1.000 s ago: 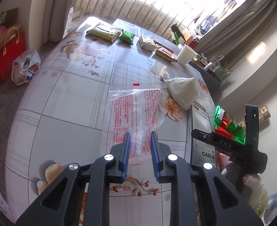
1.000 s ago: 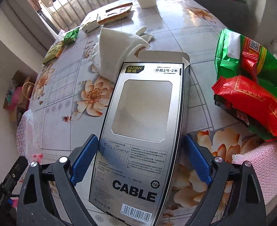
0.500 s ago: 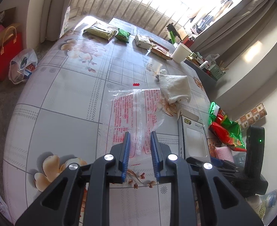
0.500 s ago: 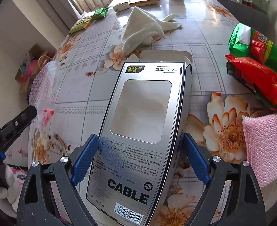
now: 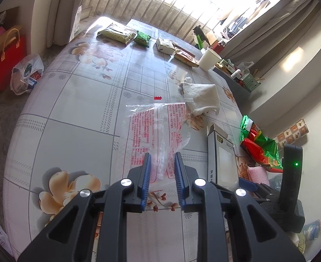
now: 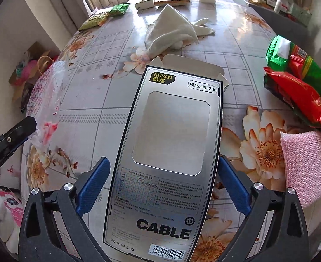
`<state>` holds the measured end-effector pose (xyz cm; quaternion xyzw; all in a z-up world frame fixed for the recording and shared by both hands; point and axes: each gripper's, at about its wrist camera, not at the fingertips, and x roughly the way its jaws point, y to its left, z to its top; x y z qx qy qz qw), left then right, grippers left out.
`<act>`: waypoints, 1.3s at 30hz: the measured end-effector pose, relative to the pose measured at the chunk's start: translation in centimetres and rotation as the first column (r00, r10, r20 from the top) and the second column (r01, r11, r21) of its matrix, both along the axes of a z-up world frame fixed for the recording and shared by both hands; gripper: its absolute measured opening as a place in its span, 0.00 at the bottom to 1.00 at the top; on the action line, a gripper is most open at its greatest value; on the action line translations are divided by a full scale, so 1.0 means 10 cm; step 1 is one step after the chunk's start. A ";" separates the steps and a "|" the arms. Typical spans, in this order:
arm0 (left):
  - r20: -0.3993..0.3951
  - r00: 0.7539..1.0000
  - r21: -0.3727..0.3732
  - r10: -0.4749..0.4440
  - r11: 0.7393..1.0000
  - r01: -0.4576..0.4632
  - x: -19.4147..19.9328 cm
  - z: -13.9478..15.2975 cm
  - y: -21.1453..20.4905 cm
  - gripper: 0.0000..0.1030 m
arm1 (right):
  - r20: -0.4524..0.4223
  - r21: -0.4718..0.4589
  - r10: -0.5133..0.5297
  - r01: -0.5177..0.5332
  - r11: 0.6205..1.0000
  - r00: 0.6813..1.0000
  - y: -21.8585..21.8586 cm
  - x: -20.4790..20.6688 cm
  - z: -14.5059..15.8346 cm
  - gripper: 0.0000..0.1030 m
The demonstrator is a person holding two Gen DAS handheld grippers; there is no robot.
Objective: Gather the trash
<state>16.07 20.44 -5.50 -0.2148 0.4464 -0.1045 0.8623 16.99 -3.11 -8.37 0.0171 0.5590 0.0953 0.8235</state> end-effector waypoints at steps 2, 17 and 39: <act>0.003 1.000 0.004 -0.001 1.000 0.001 -0.03 0.02 0.00 0.20 | -0.007 0.007 0.006 -0.006 1.000 1.000 -0.02 -0.02 -0.02 0.88; 0.059 0.996 -0.031 -0.068 0.997 0.070 -0.24 0.36 -0.10 0.20 | 0.075 0.204 0.042 -0.057 0.977 0.996 -0.32 -0.31 0.38 0.82; 0.208 0.727 -0.001 -0.654 0.743 0.669 -0.10 1.43 -2.93 0.20 | 0.352 0.512 -0.499 0.283 0.811 0.792 -3.04 -1.70 1.43 0.81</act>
